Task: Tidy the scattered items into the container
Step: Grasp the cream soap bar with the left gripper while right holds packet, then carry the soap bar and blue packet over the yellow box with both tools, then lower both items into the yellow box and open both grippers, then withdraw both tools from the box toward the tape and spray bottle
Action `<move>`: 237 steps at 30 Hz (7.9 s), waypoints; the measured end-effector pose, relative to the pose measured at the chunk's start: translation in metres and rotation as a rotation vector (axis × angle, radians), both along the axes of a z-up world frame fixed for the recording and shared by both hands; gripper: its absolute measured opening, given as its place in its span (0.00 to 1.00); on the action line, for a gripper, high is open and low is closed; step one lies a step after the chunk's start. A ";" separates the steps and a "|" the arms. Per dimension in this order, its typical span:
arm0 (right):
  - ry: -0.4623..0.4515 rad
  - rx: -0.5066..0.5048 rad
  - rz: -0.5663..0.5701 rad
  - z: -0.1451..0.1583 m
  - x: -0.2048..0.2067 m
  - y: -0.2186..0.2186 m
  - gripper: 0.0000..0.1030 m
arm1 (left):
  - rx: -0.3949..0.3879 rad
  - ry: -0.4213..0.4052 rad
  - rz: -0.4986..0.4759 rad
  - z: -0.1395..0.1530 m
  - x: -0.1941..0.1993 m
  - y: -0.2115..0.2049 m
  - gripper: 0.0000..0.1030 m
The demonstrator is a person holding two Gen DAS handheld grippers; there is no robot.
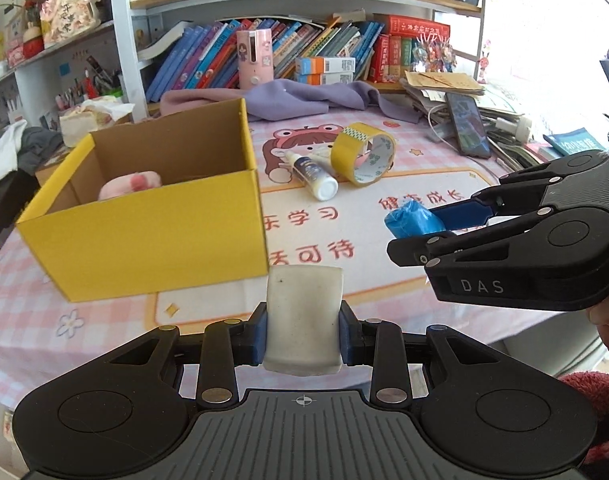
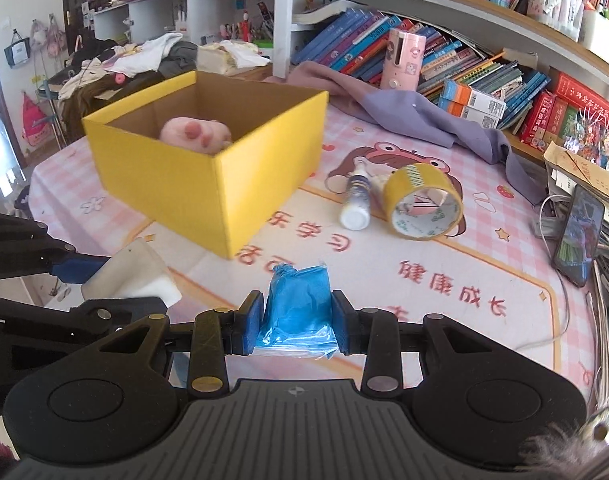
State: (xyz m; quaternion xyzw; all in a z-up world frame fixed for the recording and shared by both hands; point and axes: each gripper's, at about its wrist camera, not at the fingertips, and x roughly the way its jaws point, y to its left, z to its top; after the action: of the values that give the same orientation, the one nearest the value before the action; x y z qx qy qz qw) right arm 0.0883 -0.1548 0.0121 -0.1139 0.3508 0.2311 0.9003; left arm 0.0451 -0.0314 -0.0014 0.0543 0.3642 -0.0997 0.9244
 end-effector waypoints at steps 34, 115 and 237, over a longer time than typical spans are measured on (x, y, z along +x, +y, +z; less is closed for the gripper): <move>0.035 -0.020 0.189 -0.006 -0.065 0.128 0.33 | -0.017 0.006 0.147 -0.002 -0.061 0.119 0.31; 0.049 -0.396 0.713 -0.020 0.200 0.198 0.56 | 0.069 0.364 -0.156 -0.017 0.220 0.133 0.62; -0.090 -0.128 -0.379 -0.009 -0.047 -0.059 0.82 | 0.012 0.002 -0.128 -0.008 0.020 -0.042 0.90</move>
State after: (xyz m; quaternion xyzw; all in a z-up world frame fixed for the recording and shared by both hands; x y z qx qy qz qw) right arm 0.0418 -0.2142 0.0034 -0.1132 0.3395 0.0292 0.9333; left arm 0.0646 -0.0733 -0.0096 0.0832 0.3614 -0.1565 0.9154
